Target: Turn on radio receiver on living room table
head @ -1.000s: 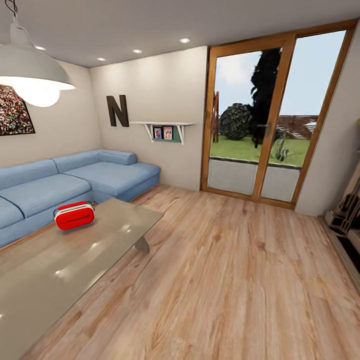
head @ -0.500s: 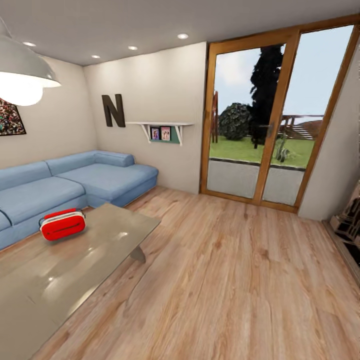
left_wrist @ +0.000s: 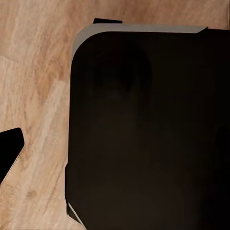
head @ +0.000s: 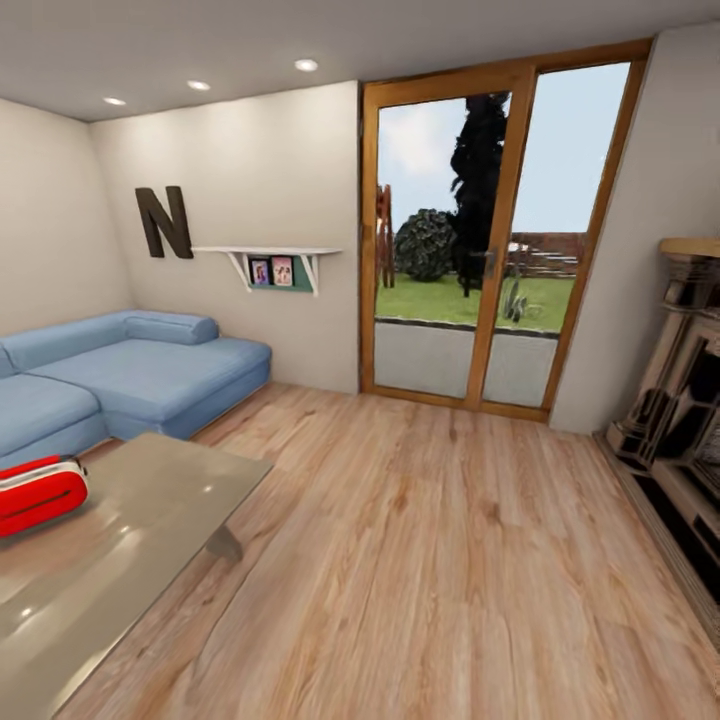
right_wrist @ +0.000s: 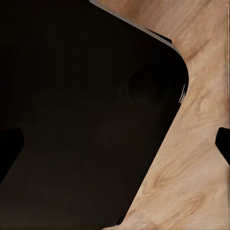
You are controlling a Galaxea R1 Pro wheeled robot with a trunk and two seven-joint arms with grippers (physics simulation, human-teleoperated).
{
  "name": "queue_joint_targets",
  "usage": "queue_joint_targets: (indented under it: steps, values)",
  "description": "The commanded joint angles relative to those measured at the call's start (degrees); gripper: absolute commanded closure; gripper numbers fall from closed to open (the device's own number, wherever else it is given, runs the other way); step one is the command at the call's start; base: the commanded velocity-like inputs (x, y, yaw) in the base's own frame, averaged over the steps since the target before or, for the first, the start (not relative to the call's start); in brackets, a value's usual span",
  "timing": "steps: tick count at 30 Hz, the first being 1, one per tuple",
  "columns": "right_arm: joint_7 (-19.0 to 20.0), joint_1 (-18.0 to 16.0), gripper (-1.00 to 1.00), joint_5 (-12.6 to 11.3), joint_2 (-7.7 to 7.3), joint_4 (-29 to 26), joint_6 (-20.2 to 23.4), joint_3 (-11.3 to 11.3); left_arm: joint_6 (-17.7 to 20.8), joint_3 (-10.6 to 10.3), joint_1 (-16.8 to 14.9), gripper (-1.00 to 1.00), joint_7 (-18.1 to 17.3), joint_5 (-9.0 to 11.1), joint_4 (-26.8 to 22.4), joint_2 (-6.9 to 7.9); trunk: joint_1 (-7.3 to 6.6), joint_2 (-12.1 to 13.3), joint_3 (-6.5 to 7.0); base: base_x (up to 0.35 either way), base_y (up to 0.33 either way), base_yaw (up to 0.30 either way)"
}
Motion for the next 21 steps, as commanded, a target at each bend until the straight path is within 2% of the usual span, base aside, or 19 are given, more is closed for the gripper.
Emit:
queue_joint_targets:
  steps: [1, 21]
  values:
    - [0.00, 0.00, -1.00, 0.02, 0.00, 0.00, 0.00, 0.00, 0.00, 0.00, 0.00, -1.00, 0.00, 0.00, 0.00, 0.00, 0.00, 0.00, 0.01, 0.323, -0.083, -0.083]
    - [0.00, 0.00, -1.00, 0.06, 0.00, 0.00, 0.01, 0.00, 0.00, 0.00, 0.00, -1.00, 0.04, 0.00, 0.00, 0.00, 0.00, 0.00, 0.03, 0.323, -0.022, -0.009]
